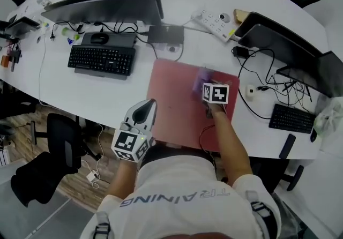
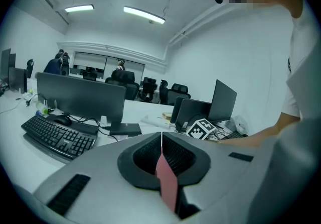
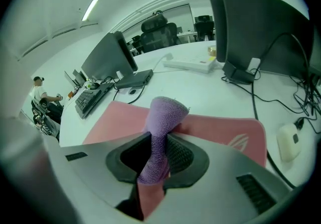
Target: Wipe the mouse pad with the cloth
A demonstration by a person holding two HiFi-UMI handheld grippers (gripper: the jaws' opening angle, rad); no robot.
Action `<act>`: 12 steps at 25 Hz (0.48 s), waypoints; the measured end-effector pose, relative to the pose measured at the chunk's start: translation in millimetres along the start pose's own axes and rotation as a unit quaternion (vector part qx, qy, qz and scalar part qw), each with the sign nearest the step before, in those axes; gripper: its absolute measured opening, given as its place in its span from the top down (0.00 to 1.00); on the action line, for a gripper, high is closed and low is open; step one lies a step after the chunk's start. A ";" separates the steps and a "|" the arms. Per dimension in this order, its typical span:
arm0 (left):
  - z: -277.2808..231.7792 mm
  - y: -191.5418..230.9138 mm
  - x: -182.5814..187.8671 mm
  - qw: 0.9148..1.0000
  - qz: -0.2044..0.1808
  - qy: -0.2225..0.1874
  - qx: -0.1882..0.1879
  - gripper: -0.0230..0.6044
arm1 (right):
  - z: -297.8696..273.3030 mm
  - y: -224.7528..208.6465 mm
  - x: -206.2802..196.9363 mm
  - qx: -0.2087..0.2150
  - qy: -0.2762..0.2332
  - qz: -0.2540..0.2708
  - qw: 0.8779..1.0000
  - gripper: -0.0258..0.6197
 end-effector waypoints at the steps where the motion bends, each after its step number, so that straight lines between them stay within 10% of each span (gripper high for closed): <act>1: -3.1 -2.0 1.0 1.000 -0.001 0.001 -0.004 0.91 | 3.0 -9.1 -2.2 -0.006 0.000 -0.003 1.000 0.81; 12: -22.9 -20.8 6.6 0.999 -0.010 0.001 -0.033 0.91 | 33.2 -122.1 -32.9 -0.087 0.012 -0.034 0.996 0.81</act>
Point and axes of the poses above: the fingertips, and each gripper's own axes: z backward along the fingers, y to its left, x out of its top, the point moved 9 cm from there along z, backward along the fingers, and after that the axes turned 11 degrees about -x, right-handed, at the moved point
